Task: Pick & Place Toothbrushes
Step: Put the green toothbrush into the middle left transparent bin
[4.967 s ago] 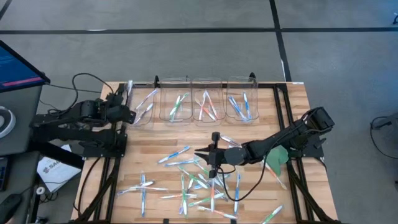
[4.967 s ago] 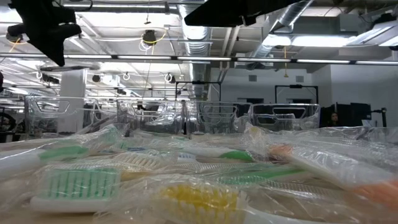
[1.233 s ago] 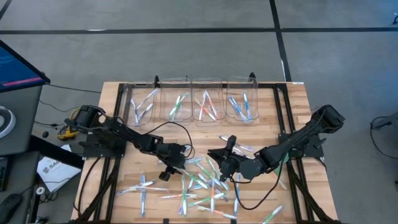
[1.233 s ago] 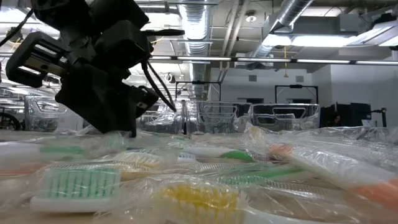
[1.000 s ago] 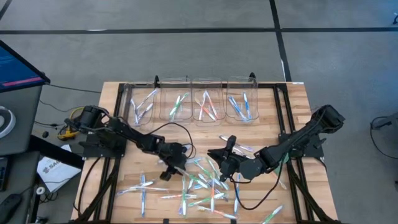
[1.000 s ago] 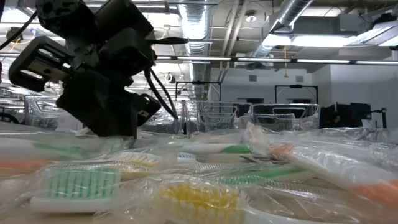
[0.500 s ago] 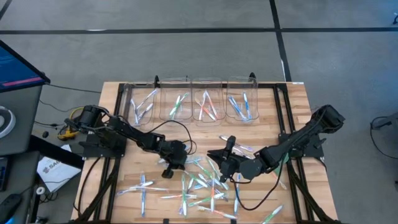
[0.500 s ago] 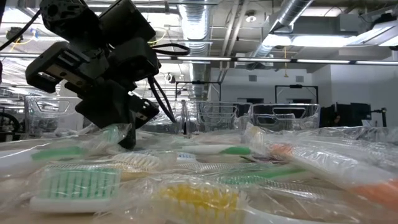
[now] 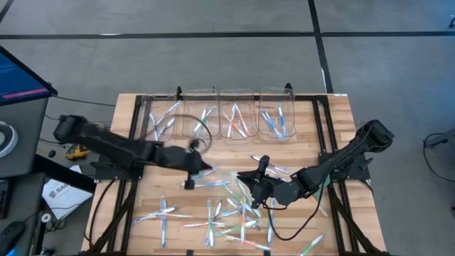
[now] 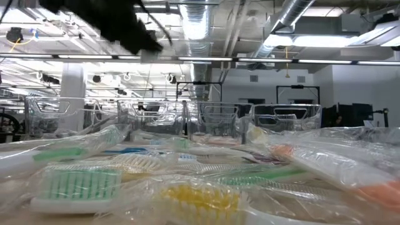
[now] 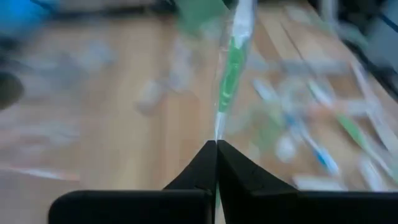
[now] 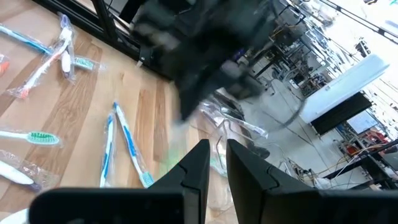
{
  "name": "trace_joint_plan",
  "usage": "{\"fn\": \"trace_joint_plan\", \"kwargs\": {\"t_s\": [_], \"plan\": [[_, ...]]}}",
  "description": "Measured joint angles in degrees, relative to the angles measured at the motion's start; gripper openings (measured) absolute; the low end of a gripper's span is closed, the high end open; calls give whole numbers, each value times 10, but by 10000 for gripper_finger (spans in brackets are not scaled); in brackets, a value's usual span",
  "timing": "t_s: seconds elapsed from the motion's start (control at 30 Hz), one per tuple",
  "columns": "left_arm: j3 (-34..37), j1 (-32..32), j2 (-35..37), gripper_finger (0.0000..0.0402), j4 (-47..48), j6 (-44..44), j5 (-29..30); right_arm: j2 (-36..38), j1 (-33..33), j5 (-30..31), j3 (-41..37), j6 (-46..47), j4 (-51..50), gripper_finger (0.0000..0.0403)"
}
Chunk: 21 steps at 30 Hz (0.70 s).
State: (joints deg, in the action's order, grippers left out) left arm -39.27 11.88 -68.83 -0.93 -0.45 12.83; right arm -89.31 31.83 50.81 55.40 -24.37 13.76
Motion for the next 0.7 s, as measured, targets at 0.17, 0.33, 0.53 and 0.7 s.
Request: {"fn": "trace_joint_plan", "kwargs": {"t_s": [0.17,0.33,0.53,0.7], "plan": [[0,-19,124,0,21,1,185,0,0,0,0,0,0,48],[0,-99,181,0,29,-31,227,0,0,0,0,0,0,48],[0,-227,150,0,62,-67,193,0,0,0,0,0,0,48],[0,-307,79,0,55,-105,104,0,-1,0,0,0,0,48]]}}
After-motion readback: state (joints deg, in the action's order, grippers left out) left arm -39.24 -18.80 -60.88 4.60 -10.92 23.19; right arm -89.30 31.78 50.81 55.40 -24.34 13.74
